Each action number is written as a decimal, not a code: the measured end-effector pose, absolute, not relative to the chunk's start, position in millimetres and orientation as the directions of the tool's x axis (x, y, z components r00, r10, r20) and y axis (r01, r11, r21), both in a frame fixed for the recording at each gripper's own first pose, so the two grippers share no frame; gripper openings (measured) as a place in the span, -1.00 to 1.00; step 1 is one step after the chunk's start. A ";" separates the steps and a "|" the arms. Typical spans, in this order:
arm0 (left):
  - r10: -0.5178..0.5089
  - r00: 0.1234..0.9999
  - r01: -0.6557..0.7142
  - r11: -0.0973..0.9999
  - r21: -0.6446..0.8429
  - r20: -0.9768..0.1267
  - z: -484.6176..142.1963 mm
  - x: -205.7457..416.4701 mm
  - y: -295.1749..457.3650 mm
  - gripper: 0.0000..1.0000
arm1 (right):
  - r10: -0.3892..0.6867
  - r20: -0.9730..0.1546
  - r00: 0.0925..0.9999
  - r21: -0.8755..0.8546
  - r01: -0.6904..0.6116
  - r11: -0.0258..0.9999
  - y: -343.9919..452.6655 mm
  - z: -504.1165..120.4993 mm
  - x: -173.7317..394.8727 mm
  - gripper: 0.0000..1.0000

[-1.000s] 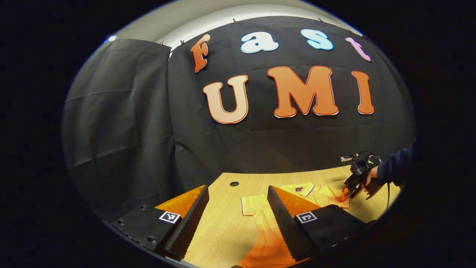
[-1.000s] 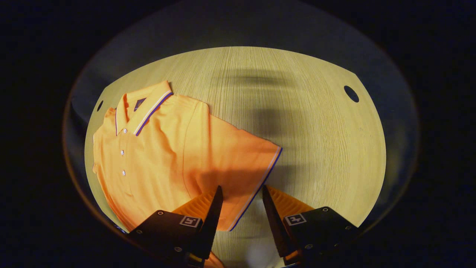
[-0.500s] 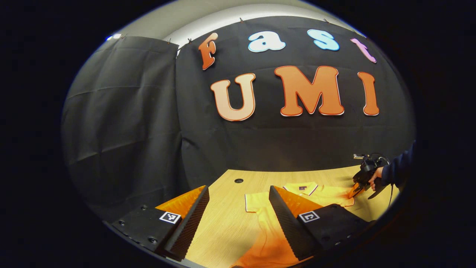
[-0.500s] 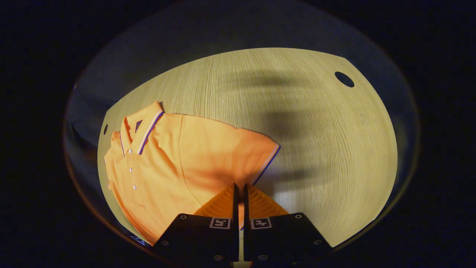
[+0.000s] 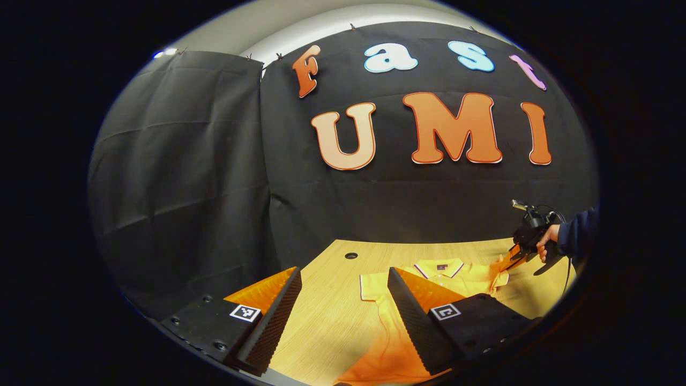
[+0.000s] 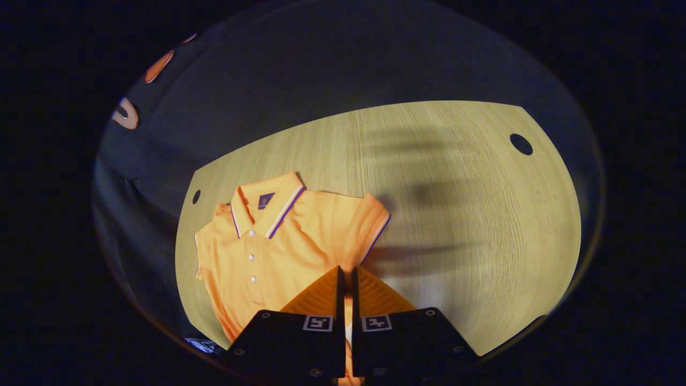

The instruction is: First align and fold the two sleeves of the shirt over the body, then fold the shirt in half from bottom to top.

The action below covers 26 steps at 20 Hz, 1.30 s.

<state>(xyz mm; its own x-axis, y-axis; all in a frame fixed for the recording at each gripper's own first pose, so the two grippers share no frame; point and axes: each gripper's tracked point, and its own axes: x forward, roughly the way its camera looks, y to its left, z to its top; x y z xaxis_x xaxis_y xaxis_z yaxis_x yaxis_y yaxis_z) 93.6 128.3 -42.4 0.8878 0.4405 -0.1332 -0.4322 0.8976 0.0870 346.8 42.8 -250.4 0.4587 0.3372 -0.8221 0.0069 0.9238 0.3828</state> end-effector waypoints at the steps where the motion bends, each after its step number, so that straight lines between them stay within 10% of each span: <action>1: 0.445 0.886 -0.437 0.895 0.085 -0.132 -41.5 92.2 128.2 0.97 | 0.345 -0.816 0.463 0.381 -0.017 0.924 50.7 -245.3 346.1 -0.89; 15: 0.501 0.846 -0.506 0.862 0.023 -0.184 -72.0 72.5 173.2 0.98 | 0.390 -0.800 0.456 0.382 -0.114 0.917 127.9 -224.7 342.8 -0.89; 18: 0.453 0.865 -0.467 0.884 -0.018 -0.218 -84.1 98.9 187.4 0.98 | 0.423 -0.773 0.472 0.436 -0.088 0.895 138.7 -211.1 345.8 -0.48; 24: 0.322 0.891 -0.362 0.929 -0.073 -0.322 -118.2 149.6 201.0 0.99 | 0.400 -0.766 0.503 0.432 -0.058 0.900 138.4 -203.0 336.0 -0.40; 26: 0.268 0.890 -0.318 0.944 -0.082 -0.370 -128.2 168.1 200.7 1.00 | 0.400 -0.763 0.508 0.436 -0.051 0.898 135.0 -200.3 323.8 -0.02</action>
<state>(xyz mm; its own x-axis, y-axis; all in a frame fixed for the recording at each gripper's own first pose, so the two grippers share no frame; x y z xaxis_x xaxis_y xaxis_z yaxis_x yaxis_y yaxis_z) 168.1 200.7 -128.2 0.8896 0.2678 -0.3699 -0.3184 0.9444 -0.0820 323.8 135.0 -200.3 0.5079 0.3996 -0.7631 -0.0515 0.8984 0.4362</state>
